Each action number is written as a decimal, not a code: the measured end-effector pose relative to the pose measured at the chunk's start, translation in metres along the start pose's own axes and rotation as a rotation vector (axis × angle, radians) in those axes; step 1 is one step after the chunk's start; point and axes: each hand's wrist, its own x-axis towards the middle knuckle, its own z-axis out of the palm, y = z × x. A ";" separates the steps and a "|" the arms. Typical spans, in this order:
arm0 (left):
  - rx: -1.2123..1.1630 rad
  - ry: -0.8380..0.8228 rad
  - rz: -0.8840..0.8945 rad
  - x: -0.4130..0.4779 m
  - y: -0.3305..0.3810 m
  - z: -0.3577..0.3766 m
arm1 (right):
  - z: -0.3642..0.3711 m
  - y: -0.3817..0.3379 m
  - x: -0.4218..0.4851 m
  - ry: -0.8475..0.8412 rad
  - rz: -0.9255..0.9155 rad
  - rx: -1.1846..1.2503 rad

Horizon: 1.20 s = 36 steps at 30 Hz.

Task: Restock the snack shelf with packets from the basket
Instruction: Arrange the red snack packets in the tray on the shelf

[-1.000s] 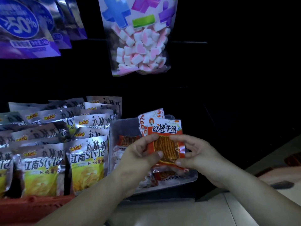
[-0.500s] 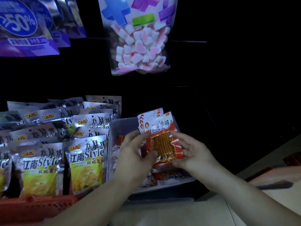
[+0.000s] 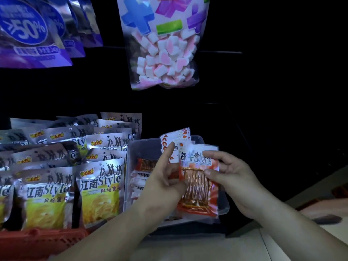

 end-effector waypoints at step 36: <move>0.169 0.139 0.085 0.001 -0.013 0.000 | 0.019 0.013 0.023 0.134 -0.106 -0.216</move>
